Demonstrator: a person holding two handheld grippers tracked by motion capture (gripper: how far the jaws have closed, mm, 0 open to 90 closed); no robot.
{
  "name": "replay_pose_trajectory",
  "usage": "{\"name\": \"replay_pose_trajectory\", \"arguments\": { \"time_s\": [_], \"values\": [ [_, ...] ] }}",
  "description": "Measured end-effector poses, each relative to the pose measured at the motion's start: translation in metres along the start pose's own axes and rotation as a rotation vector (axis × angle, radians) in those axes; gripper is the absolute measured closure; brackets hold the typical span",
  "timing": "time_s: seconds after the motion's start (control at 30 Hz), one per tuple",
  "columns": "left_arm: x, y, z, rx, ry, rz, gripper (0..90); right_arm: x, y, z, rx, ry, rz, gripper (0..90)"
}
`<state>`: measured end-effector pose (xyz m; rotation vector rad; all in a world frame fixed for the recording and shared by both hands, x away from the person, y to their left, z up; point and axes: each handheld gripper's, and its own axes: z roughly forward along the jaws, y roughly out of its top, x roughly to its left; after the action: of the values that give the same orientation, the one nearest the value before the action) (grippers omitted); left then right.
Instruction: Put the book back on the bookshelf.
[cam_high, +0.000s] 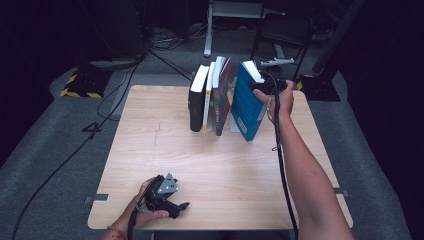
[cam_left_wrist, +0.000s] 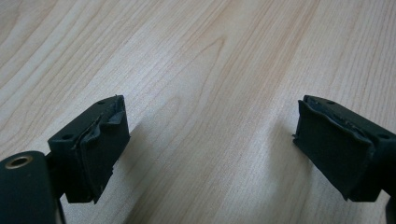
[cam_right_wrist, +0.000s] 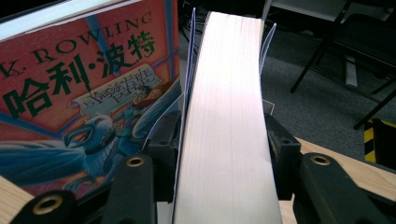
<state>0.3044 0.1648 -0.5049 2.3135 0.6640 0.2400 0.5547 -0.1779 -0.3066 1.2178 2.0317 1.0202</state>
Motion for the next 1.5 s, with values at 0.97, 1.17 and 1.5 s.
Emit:
{"name": "replay_pose_trajectory", "arguments": {
  "time_s": [0.97, 1.17, 1.5],
  "values": [
    [-0.001, -0.001, -0.001, -0.004, 0.010, -0.007, 10.3, -0.005, -0.022, -0.026, 0.042, 0.107, -0.059, 43.6],
    [-0.001, -0.001, -0.001, -0.004, 0.010, -0.007, 10.3, -0.005, -0.028, -0.032, 0.046, 0.108, -0.080, 39.9],
    [-0.001, -0.001, 0.000, -0.004, 0.010, -0.007, 10.3, -0.002, -0.038, -0.044, 0.043, 0.155, -0.131, 31.2]
  ]
}}
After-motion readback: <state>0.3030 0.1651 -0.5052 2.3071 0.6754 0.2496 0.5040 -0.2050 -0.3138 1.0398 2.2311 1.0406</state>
